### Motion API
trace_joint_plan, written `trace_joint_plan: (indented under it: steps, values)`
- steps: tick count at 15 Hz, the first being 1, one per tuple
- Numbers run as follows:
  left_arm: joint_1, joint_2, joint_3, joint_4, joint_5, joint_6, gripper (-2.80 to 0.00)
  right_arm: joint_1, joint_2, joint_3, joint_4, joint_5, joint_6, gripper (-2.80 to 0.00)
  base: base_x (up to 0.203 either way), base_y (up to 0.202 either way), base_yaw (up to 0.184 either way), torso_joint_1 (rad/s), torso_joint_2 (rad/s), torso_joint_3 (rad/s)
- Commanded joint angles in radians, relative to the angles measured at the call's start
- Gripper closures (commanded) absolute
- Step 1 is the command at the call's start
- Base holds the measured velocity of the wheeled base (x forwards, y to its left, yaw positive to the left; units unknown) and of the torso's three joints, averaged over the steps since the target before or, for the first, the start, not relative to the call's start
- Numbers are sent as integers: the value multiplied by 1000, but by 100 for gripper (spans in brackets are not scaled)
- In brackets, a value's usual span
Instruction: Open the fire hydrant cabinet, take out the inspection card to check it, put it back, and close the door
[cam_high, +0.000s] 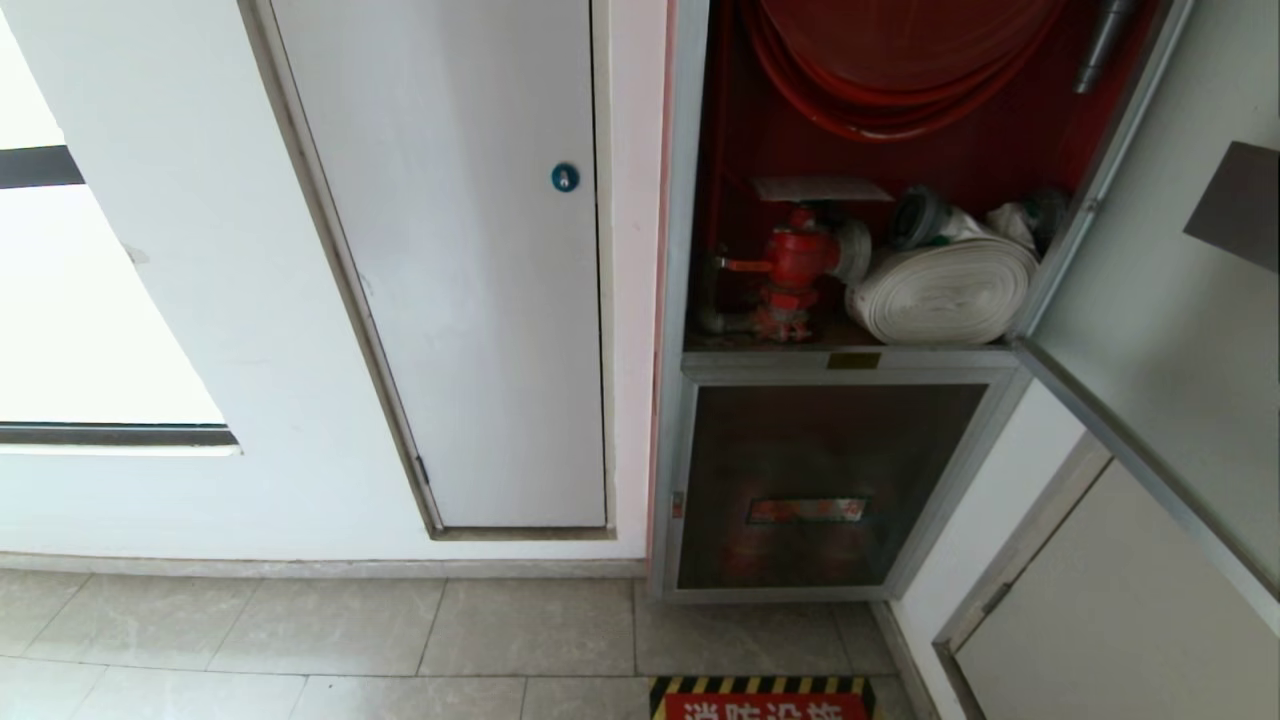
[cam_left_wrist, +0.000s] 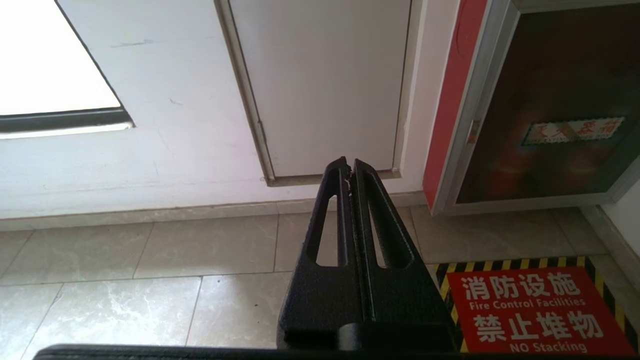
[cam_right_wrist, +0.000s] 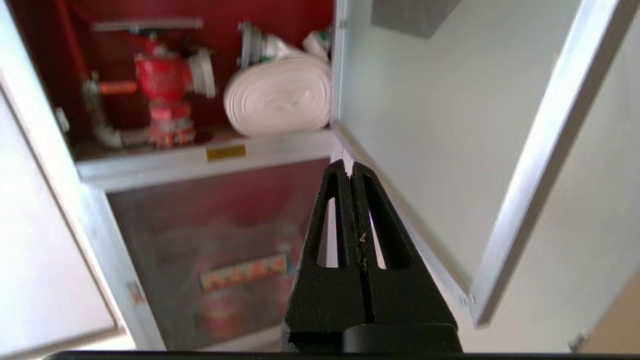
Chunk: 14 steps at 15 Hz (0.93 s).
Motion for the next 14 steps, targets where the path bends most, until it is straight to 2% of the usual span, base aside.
trace_joint_plan:
  steps: [1, 4, 8, 10, 14]
  values:
    - [0, 1, 0, 0, -1, 0, 0, -21, -128, 16, 67, 30, 0, 0, 0, 0, 0, 0, 0, 0]
    - [0, 1, 0, 0, -1, 1, 0, -35, -282, 50, 265, 141, 5, 0, 0, 0, 0, 0, 0, 0]
    - [0, 1, 0, 0, -1, 2, 0, -38, -305, 141, 373, 359, 89, 0, 0, 0, 0, 0, 0, 0]
    - [0, 1, 0, 0, -1, 1, 0, -38, -305, 141, 453, 377, 89, 0, 0, 0, 0, 0, 0, 0]
    - [0, 1, 0, 0, -1, 1, 0, -38, -305, 141, 452, 391, 87, 0, 0, 0, 0, 0, 0, 0]
